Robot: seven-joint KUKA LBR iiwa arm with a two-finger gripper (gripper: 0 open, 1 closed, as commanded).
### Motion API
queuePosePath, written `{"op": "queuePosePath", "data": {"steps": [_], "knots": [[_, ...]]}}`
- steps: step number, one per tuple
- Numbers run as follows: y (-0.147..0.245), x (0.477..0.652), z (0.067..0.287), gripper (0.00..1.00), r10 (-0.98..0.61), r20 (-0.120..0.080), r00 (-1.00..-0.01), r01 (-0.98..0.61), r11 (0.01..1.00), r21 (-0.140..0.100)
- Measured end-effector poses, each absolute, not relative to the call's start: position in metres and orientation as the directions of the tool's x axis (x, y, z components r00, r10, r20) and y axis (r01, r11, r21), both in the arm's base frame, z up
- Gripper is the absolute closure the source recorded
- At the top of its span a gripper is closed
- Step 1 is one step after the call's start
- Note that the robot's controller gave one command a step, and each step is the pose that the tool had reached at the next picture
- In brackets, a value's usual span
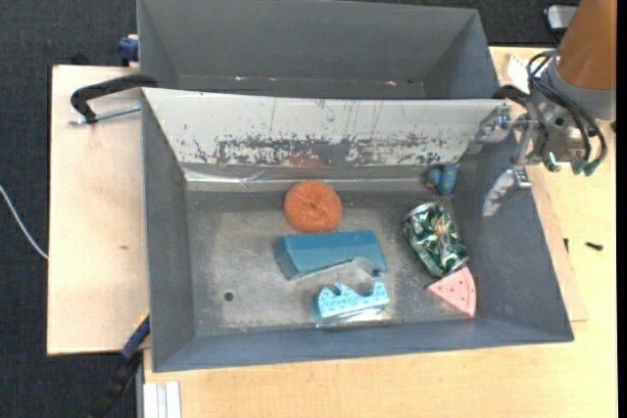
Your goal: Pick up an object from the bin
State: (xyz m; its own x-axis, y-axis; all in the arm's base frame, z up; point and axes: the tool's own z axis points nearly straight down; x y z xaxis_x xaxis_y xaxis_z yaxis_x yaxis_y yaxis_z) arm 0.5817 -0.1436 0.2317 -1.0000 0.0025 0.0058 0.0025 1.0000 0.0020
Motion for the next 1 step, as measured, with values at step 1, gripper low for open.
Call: {"op": "queuePosePath", "data": {"steps": [1], "knots": [[-0.1428, 0.5834, 0.2366, 0.00, 0.000, -0.003, -1.000, 0.000, 1.000, 0.000]]}}
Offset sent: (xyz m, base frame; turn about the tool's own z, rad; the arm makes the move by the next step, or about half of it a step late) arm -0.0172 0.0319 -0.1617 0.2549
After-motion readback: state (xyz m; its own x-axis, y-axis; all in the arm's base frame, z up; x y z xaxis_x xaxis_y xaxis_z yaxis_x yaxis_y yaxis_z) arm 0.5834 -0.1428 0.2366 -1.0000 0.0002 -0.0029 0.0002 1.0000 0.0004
